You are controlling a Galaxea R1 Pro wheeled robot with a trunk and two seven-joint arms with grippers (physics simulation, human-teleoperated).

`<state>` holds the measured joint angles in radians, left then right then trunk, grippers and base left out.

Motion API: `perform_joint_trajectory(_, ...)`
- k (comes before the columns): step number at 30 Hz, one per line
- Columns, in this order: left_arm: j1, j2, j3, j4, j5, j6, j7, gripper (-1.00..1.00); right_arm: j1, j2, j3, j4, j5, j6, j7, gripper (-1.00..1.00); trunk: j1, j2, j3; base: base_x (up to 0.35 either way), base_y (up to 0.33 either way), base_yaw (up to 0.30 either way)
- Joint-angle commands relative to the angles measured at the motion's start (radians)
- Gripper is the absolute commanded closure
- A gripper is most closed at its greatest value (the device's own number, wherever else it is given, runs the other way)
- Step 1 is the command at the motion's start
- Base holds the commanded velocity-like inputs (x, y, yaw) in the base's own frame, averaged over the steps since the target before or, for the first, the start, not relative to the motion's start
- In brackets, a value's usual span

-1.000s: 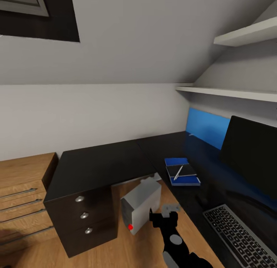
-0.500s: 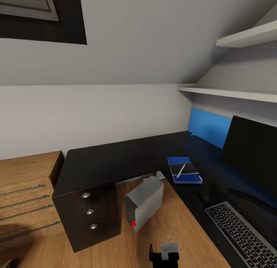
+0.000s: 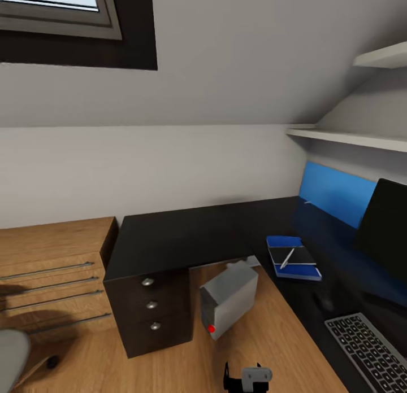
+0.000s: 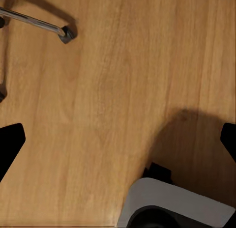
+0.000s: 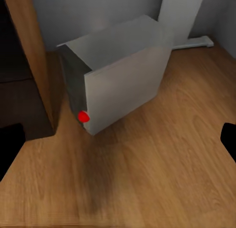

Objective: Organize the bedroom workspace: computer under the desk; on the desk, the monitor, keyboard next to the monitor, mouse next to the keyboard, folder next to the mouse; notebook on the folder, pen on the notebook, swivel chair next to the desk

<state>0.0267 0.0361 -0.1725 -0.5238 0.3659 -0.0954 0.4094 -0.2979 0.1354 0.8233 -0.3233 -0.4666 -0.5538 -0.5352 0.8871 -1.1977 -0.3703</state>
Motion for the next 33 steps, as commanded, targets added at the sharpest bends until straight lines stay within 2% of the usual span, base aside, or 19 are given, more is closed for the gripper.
perform_joint_trajectory(1,-0.003,0.002,-0.008,0.006,0.011,-0.004,0.000,-1.00,-0.001,-0.001,0.008,0.003,-0.007,-0.005,-0.004,-1.00,-0.004,0.007,0.002,0.000,0.000,0.251)
perform_joint_trajectory(9,-0.013,0.001,-0.007,0.033,0.009,-0.008,-0.023,-1.00,-0.001,-0.003,0.005,0.015,-0.012,-0.009,0.015,-1.00,-0.035,0.063,0.022,0.000,0.000,0.255)
perform_joint_trajectory(13,-0.014,0.002,-0.007,0.037,0.009,-0.040,-0.025,-1.00,-0.001,-0.004,0.004,0.028,-0.013,-0.009,0.017,-1.00,-0.050,0.091,0.032,0.000,0.000,0.257)
perform_joint_trajectory(18,-0.014,0.001,-0.006,0.039,0.007,-0.216,-0.026,-1.00,-0.001,-0.005,0.004,0.053,-0.012,-0.020,0.018,-1.00,-0.069,0.126,0.045,0.000,0.000,0.259)
perform_joint_trajectory(21,-0.014,0.004,-0.007,0.040,0.006,-0.392,-0.026,-1.00,-0.001,-0.004,0.005,0.059,-0.008,-0.067,0.018,-1.00,-0.081,0.147,0.053,0.000,0.000,0.262)
perform_joint_trajectory(24,-0.014,0.005,-0.007,0.041,0.006,-0.480,-0.026,-1.00,-0.001,-0.004,0.007,0.061,-0.006,-0.106,0.018,-1.00,-0.092,0.168,0.060,0.000,0.000,0.262)
perform_joint_trajectory(27,-0.013,0.005,-0.008,0.047,0.005,-0.526,-0.025,-1.00,-0.001,-0.004,0.008,0.072,-0.005,-0.129,0.018,-1.00,-0.104,0.189,0.068,0.000,0.000,0.263)
perform_joint_trajectory(33,-0.014,0.003,-0.010,0.068,0.005,-0.553,-0.025,-1.00,-0.001,-0.003,0.009,0.086,-0.004,-0.145,0.018,-1.00,-0.127,0.231,0.084,0.000,0.000,0.270)
